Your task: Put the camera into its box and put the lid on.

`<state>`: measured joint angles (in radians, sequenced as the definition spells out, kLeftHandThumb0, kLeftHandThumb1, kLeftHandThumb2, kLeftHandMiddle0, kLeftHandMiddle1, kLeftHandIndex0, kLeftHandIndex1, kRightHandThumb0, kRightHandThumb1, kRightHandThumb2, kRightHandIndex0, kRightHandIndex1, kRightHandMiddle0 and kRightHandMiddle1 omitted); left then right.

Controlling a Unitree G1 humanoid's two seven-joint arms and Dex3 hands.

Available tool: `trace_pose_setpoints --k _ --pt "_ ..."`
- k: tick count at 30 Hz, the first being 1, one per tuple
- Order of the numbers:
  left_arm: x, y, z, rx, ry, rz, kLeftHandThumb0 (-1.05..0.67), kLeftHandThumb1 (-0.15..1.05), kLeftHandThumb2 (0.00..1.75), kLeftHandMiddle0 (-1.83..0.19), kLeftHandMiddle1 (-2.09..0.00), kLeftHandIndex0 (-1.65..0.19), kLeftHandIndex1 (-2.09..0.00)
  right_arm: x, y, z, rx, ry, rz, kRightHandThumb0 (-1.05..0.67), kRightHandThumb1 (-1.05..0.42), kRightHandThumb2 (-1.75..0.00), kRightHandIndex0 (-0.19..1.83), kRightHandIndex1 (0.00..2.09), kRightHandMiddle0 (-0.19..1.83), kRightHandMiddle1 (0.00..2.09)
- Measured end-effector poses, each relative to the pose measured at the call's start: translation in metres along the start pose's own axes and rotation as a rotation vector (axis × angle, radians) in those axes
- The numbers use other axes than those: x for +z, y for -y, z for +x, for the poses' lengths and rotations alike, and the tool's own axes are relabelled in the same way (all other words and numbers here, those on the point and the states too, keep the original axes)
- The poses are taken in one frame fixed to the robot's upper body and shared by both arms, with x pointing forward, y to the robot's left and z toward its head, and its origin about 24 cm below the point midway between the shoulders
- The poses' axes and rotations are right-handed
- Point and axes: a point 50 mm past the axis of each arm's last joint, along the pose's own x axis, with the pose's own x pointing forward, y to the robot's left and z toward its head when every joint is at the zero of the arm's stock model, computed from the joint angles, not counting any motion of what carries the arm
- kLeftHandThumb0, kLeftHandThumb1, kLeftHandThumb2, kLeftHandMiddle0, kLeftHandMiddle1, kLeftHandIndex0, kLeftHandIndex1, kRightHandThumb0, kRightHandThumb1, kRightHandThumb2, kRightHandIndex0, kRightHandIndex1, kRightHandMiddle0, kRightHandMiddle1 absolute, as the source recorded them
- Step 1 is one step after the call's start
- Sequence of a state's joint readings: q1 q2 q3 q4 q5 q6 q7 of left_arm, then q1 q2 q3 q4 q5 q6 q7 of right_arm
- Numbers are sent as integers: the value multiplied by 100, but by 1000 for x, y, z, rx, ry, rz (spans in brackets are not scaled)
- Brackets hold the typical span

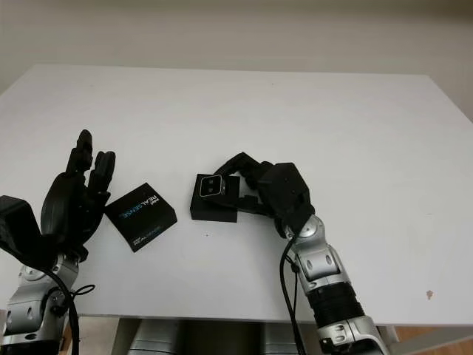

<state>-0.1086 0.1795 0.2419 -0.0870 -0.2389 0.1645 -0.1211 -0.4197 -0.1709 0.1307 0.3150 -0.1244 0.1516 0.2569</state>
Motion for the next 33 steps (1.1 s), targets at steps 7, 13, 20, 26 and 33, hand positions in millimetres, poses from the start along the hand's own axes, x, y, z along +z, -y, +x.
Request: trace_pose_setpoints --k 7,13,20,26,33 --pt "1 0 -1 3 2 -1 -64 105 28 19 0 19 -2 3 -3 -2 64 24 -211 -50 -95 -5 0 3 5 87" --pt "0 0 -1 2 -1 -2 -64 105 28 19 0 19 -3 10 -5 -5 99 46 -370 -54 -96 -6 -10 4 8 40" --pt "-1 0 -2 3 -2 -3 -63 105 27 18 -4 19 -4 8 -2 -10 64 94 -416 -61 -96 -5 -11 4 10 36" --pt "-1 0 -2 3 -2 -2 -65 105 27 19 -2 19 -4 7 3 -15 20 120 -405 -62 -96 -6 -11 4 10 32" --pt "-1 0 -2 4 -3 -2 -64 105 27 19 0 19 -3 27 23 -22 -130 230 -378 -59 -94 -5 -7 6 15 29"
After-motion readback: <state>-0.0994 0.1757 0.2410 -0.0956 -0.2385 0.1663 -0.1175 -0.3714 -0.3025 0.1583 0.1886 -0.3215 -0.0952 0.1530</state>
